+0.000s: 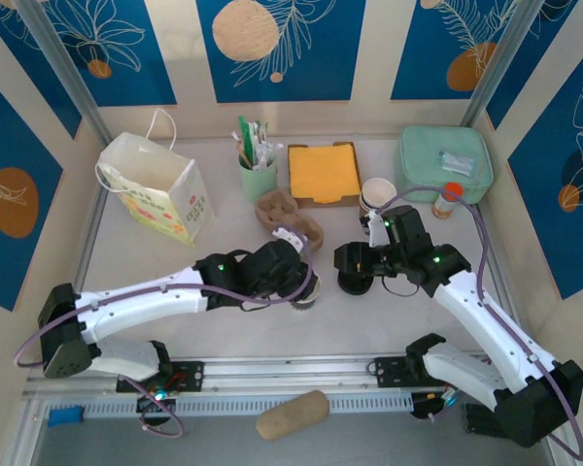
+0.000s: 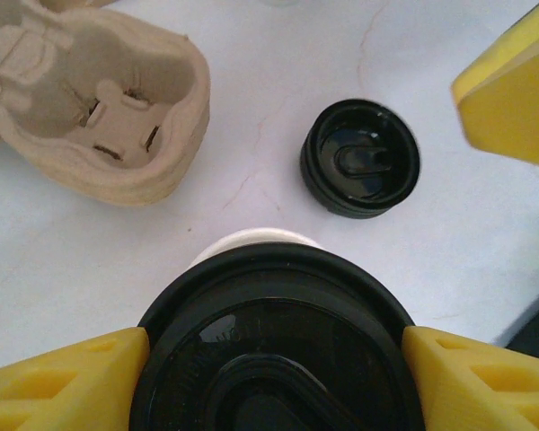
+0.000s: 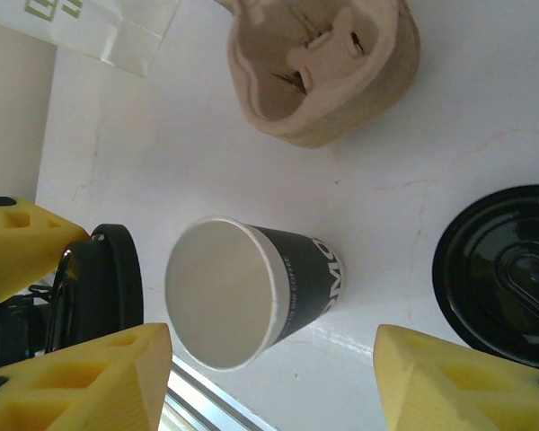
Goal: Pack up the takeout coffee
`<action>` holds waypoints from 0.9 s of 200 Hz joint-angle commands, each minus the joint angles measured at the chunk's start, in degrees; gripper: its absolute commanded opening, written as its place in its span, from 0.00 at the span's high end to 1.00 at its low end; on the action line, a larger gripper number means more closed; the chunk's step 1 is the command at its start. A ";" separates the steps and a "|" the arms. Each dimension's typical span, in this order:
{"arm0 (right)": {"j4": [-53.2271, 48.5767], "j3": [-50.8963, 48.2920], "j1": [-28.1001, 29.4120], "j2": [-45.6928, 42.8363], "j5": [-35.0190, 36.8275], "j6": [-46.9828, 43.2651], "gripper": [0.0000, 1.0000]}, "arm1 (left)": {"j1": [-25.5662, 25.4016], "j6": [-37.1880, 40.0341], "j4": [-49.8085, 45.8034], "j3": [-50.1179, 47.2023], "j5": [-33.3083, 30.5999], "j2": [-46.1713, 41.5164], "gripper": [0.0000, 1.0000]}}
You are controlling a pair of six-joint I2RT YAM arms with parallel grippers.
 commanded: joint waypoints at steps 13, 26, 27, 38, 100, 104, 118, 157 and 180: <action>0.55 -2.40 -1.12 -1.27 -1.12 0.62 0.38 | -1.52 2.01 -2.09 3.16 -4.44 3.43 0.30; 0.75 -3.12 -1.38 -1.44 -1.64 0.70 0.38 | -1.88 2.48 -2.83 4.21 -5.11 4.77 0.30; 0.81 -3.20 -1.43 -1.44 -1.66 0.70 0.38 | -1.93 2.50 -2.94 4.25 -5.13 4.87 0.30; 1.07 -3.79 -1.64 -1.51 -1.98 0.64 0.38 | -2.19 2.83 -3.46 4.80 -5.61 5.82 0.30; 2.44 -5.56 -2.27 -1.48 -3.78 0.72 0.38 | -2.43 3.39 -2.72 5.91 -5.40 9.09 0.29; 2.40 -5.62 -2.35 -1.52 -3.85 0.72 0.38 | -2.51 3.48 -2.65 5.96 -5.33 9.32 0.29; 2.47 -5.89 -2.33 -1.53 -3.97 0.78 0.38 | -2.43 3.73 -2.70 6.36 -5.23 10.09 0.29; 2.49 -6.10 -2.53 -1.52 -4.14 0.51 0.38 | -2.43 4.15 -2.56 7.00 -4.73 11.55 0.28; 2.68 -6.13 -2.62 -1.52 -4.23 0.54 0.38 | -2.43 4.40 -2.54 7.10 -4.79 11.99 0.28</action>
